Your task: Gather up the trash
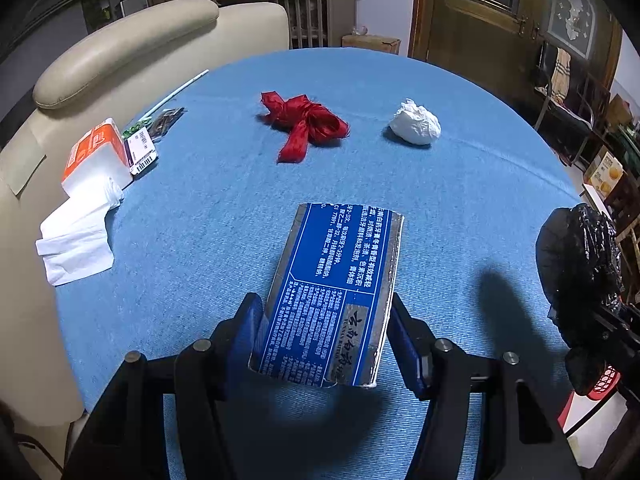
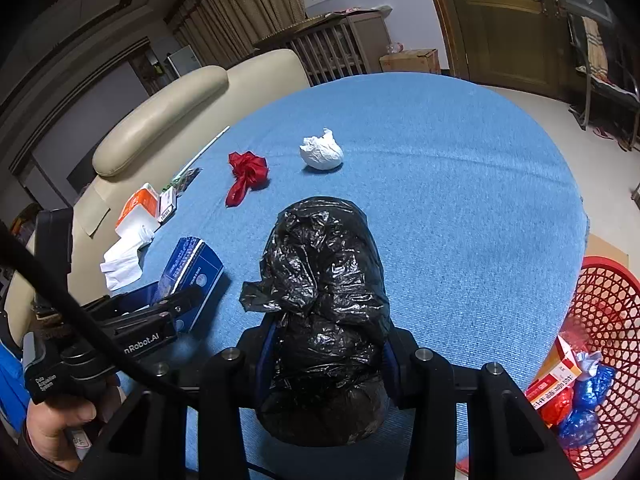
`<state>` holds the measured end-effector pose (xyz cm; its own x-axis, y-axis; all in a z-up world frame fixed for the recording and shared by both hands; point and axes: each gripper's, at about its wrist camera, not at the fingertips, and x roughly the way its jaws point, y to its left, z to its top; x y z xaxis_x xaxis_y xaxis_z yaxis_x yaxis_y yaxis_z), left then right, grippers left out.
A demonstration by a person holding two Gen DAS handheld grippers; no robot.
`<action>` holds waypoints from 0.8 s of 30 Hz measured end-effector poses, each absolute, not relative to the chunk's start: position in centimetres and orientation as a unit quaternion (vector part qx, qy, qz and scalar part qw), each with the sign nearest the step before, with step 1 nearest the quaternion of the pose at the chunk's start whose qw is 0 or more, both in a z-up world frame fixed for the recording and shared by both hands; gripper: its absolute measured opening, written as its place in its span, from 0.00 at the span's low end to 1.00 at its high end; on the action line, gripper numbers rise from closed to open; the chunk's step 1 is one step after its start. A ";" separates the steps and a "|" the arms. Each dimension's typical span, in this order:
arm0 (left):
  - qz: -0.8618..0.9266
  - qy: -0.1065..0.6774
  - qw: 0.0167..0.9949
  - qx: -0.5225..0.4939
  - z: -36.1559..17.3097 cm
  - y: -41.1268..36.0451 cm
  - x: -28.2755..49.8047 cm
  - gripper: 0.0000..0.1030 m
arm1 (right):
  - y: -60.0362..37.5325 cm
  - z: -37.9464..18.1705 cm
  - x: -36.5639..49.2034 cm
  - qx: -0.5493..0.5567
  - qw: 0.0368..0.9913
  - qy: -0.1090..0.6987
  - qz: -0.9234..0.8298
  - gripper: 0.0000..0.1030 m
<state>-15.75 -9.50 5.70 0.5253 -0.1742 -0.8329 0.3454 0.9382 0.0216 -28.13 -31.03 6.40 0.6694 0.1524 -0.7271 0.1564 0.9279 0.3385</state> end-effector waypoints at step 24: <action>-0.147 0.462 0.869 0.097 6.0 -9.5 -15.8 0.61 | -31.0 6.9 -28.5 0.194 0.896 0.399 -0.007 0.45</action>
